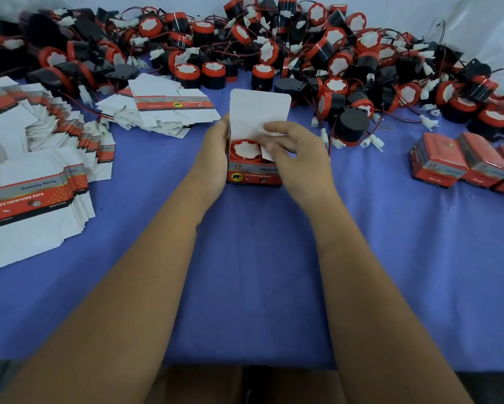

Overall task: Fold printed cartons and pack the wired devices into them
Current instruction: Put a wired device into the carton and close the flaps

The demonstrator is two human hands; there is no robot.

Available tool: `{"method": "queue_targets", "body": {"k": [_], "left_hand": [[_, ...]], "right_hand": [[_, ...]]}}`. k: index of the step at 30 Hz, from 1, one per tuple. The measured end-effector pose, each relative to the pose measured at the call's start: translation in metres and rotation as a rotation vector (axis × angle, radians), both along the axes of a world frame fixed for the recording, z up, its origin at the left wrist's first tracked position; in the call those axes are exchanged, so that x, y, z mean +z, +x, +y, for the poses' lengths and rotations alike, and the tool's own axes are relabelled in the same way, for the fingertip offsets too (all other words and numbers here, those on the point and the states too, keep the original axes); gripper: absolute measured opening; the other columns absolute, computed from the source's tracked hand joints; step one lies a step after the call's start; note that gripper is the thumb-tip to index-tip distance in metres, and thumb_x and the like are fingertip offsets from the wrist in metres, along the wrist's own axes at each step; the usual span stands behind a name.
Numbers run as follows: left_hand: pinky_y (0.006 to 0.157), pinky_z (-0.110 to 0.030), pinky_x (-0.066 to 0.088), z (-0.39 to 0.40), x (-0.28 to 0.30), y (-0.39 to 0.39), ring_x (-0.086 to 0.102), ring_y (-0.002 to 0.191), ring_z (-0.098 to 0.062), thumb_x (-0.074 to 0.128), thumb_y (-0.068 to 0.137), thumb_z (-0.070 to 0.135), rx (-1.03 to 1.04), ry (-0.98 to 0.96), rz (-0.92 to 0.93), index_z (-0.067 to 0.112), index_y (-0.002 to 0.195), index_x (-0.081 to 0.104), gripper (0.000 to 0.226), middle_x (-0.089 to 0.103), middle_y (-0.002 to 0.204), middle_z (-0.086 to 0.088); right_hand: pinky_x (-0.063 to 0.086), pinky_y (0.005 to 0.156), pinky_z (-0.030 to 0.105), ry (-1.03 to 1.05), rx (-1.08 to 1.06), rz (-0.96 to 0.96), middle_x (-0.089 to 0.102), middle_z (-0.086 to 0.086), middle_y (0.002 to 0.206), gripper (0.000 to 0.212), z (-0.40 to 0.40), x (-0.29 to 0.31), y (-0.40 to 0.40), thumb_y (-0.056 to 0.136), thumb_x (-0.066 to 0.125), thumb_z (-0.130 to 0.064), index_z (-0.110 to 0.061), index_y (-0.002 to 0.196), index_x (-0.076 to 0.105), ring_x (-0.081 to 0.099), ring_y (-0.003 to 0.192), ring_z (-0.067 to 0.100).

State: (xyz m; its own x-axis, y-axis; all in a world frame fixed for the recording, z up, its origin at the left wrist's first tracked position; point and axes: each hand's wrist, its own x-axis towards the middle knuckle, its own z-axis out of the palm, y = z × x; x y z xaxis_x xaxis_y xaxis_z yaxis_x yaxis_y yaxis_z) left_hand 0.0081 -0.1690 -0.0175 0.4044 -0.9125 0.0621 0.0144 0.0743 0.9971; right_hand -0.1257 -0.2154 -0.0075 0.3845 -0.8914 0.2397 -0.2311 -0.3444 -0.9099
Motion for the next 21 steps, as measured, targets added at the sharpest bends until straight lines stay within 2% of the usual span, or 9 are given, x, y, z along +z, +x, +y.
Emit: {"method": "queue_targets", "body": {"k": [4, 7, 9, 11, 13, 14, 16, 18, 21], "left_hand": [[0.068, -0.013, 0.050, 0.000, -0.001, 0.006, 0.069, 0.089, 0.001, 0.035, 0.104, 0.024, -0.032, 0.017, -0.119, 0.029, 0.117, 0.064, 0.032, 0.074, 0.100, 0.014], [0.071, -0.012, 0.049, -0.001, -0.002, 0.010, 0.067, 0.094, 0.000, 0.043, 0.101, 0.016, -0.050, 0.011, -0.141, 0.027, 0.126, 0.061, 0.033, 0.072, 0.111, 0.011], [0.079, -0.017, 0.051, 0.000, -0.004, 0.011, 0.066, 0.103, -0.005, 0.045, 0.099, 0.011, -0.085, 0.021, -0.191, 0.031, 0.131, 0.055, 0.039, 0.069, 0.117, 0.008], [0.089, -0.027, 0.052, -0.001, -0.007, 0.009, 0.064, 0.110, -0.012, 0.046, 0.097, 0.009, -0.090, 0.044, -0.239, 0.033, 0.132, 0.051, 0.042, 0.066, 0.122, 0.004], [0.093, -0.032, 0.053, -0.002, -0.007, 0.006, 0.060, 0.112, -0.015, 0.052, 0.096, 0.010, -0.012, 0.028, -0.264, 0.032, 0.124, 0.055, 0.036, 0.063, 0.123, 0.004], [0.088, -0.028, 0.053, -0.003, -0.007, 0.005, 0.059, 0.107, -0.013, 0.057, 0.094, 0.011, 0.066, -0.003, -0.303, 0.032, 0.113, 0.058, 0.029, 0.063, 0.118, 0.007], [0.069, -0.017, 0.050, 0.000, -0.006, 0.005, 0.056, 0.084, -0.005, 0.068, 0.088, 0.012, 0.183, -0.075, -0.375, 0.034, 0.091, 0.059, 0.023, 0.062, 0.097, 0.012], [0.059, -0.016, 0.049, 0.003, -0.006, 0.007, 0.054, 0.064, 0.000, 0.072, 0.085, 0.008, 0.177, -0.077, -0.349, 0.032, 0.079, 0.061, 0.028, 0.063, 0.083, 0.009], [0.065, -0.018, 0.054, 0.004, 0.002, 0.010, 0.065, 0.070, 0.000, 0.063, 0.087, 0.000, 0.116, -0.016, -0.178, 0.020, 0.086, 0.072, 0.022, 0.069, 0.085, 0.011]], "right_hand": [[0.047, 0.078, 0.014, -0.025, -0.103, -0.070, 0.065, -0.005, 0.099, 0.031, 0.002, -0.004, 0.008, 0.090, 0.060, -0.001, -0.020, 0.112, 0.049, 0.060, 0.096, 0.004], [0.037, 0.095, 0.021, -0.113, -0.260, -0.043, 0.043, 0.001, 0.121, 0.066, 0.003, -0.007, 0.011, 0.082, 0.070, -0.006, -0.020, 0.137, 0.036, 0.043, 0.112, 0.013], [0.035, 0.101, 0.025, -0.096, -0.304, -0.037, 0.038, 0.000, 0.128, 0.083, 0.000, -0.006, 0.008, 0.079, 0.075, -0.013, -0.025, 0.147, 0.028, 0.039, 0.118, 0.014], [0.042, 0.096, 0.024, -0.043, -0.184, -0.068, 0.049, -0.004, 0.124, 0.064, -0.003, -0.006, 0.003, 0.084, 0.071, -0.010, -0.027, 0.139, 0.042, 0.048, 0.113, 0.011], [0.049, 0.084, 0.022, -0.005, -0.068, -0.077, 0.063, -0.013, 0.105, 0.032, -0.005, -0.007, 0.000, 0.088, 0.064, -0.005, -0.027, 0.111, 0.060, 0.058, 0.099, 0.007], [0.050, 0.081, 0.021, -0.024, -0.056, -0.070, 0.064, -0.016, 0.095, 0.025, -0.005, -0.007, -0.002, 0.089, 0.061, -0.003, -0.027, 0.098, 0.063, 0.060, 0.094, 0.007], [0.050, 0.078, 0.017, -0.041, -0.056, -0.082, 0.065, -0.014, 0.090, 0.027, -0.008, -0.007, -0.004, 0.089, 0.057, 0.003, -0.022, 0.087, 0.068, 0.061, 0.091, 0.008], [0.050, 0.077, 0.012, 0.041, -0.050, -0.136, 0.068, -0.005, 0.097, 0.038, -0.009, -0.007, -0.006, 0.088, 0.046, 0.011, -0.015, 0.088, 0.073, 0.061, 0.094, 0.008], [0.049, 0.084, 0.010, 0.192, -0.022, -0.181, 0.067, 0.001, 0.111, 0.047, -0.009, -0.005, -0.010, 0.084, 0.037, 0.016, -0.012, 0.093, 0.073, 0.060, 0.105, 0.009]]}}
